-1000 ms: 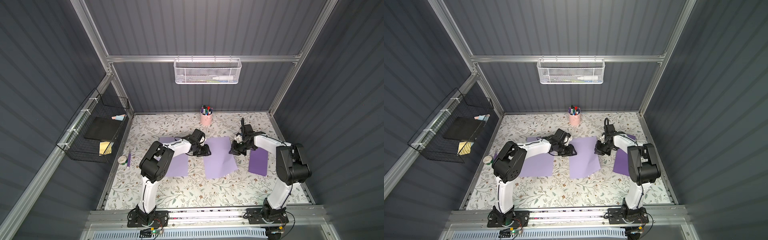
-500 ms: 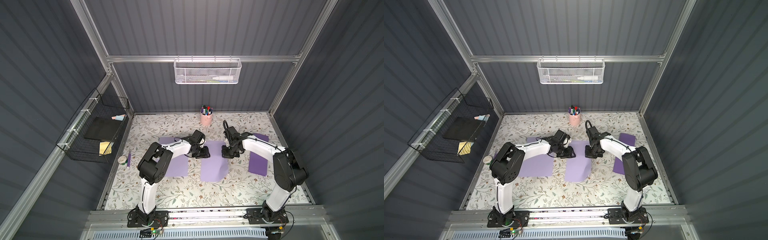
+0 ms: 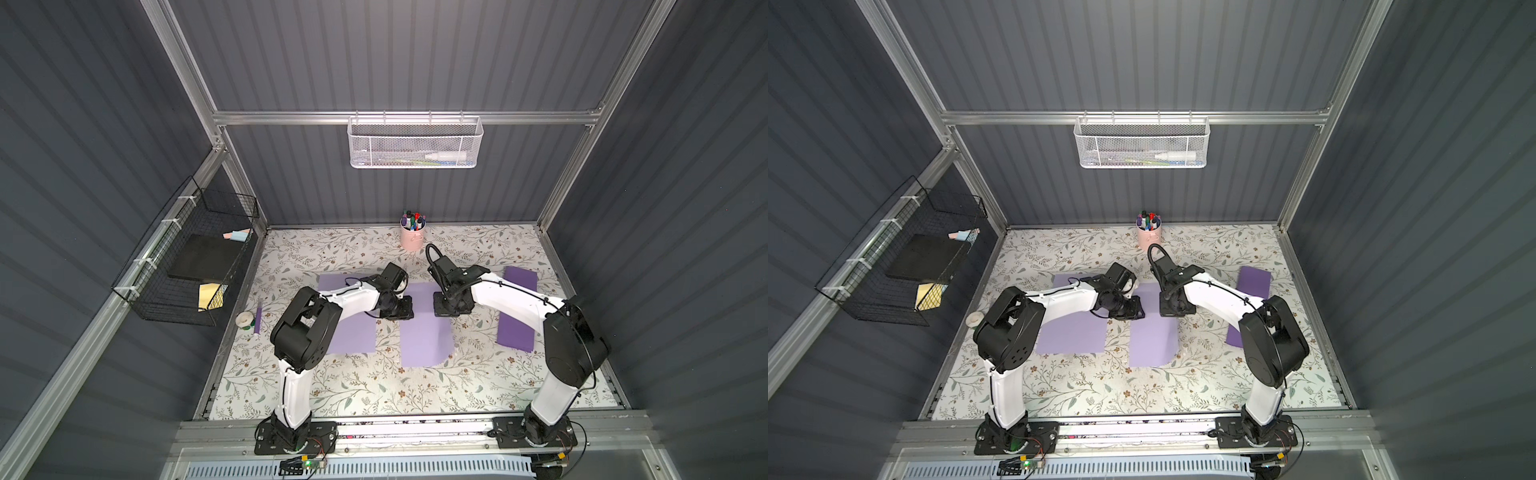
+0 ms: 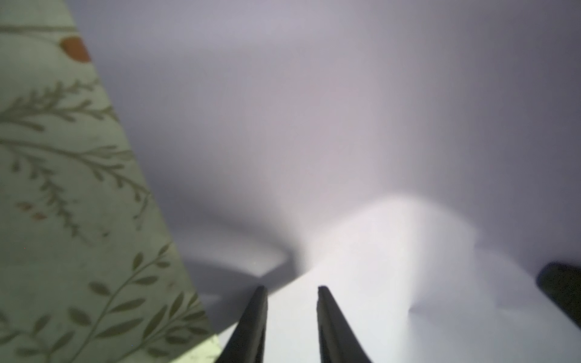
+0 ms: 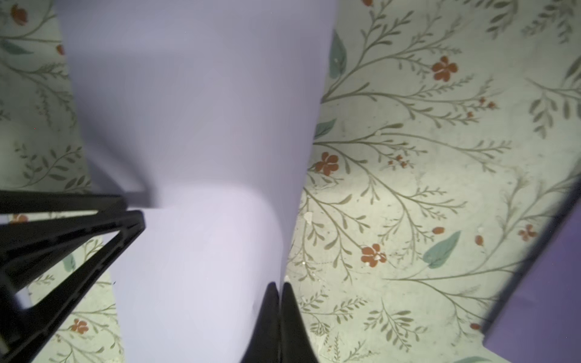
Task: Fold the rectangular paper in half along the long edge
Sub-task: Fold the paper at the center of the board.
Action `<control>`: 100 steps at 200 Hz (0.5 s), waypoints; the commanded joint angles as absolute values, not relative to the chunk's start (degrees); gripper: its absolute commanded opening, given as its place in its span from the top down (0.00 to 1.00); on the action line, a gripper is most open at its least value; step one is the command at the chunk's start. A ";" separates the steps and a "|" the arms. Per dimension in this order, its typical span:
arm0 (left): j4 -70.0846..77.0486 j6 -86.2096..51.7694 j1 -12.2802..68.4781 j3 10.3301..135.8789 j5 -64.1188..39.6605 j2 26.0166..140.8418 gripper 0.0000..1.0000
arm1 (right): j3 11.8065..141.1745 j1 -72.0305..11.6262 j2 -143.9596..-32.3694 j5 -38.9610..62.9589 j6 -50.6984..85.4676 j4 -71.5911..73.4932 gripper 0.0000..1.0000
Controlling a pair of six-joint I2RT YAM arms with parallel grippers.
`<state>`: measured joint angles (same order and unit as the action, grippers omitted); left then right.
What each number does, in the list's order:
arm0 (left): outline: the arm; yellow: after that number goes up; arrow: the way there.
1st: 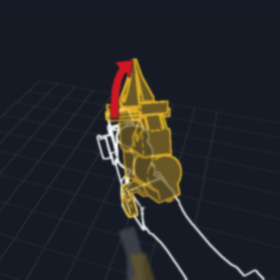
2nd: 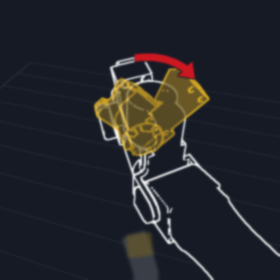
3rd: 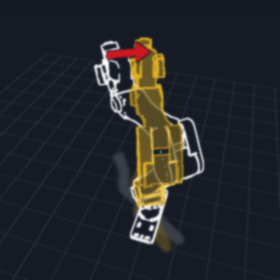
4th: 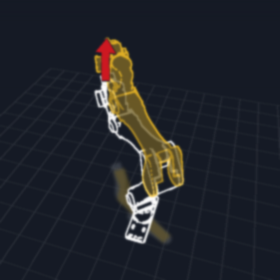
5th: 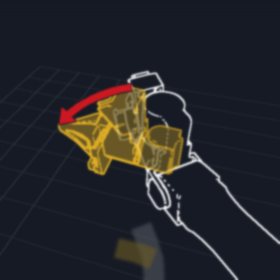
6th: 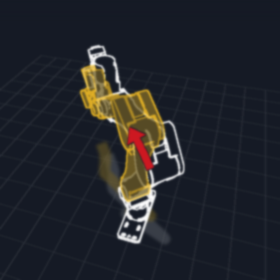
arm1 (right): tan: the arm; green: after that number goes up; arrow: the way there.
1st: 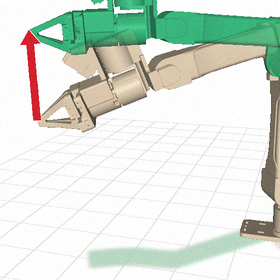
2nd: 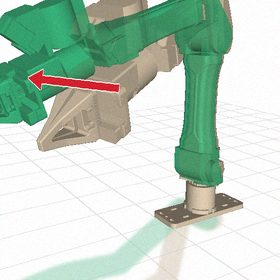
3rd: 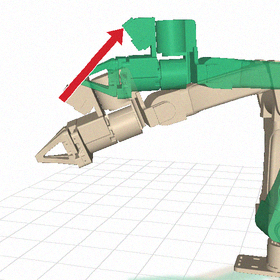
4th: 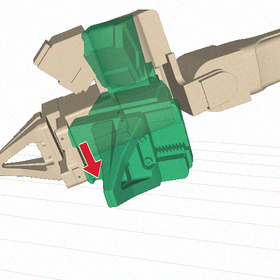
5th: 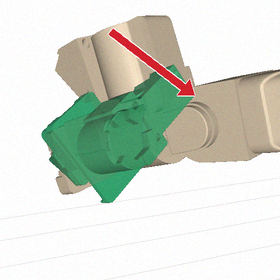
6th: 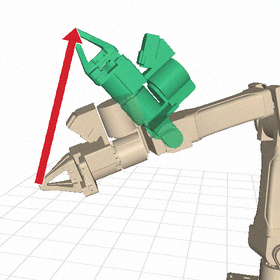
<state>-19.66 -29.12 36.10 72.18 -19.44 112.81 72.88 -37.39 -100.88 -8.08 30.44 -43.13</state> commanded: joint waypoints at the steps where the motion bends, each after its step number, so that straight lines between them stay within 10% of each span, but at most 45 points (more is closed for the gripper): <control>1: -25.30 -29.01 35.55 70.54 -16.83 111.46 0.73 | 71.52 -37.31 -100.67 -11.74 33.89 -44.83 1.00; 100: -27.84 -29.18 35.59 70.48 -16.08 108.12 0.80 | 69.13 -36.01 -100.31 -15.02 38.06 -45.26 1.00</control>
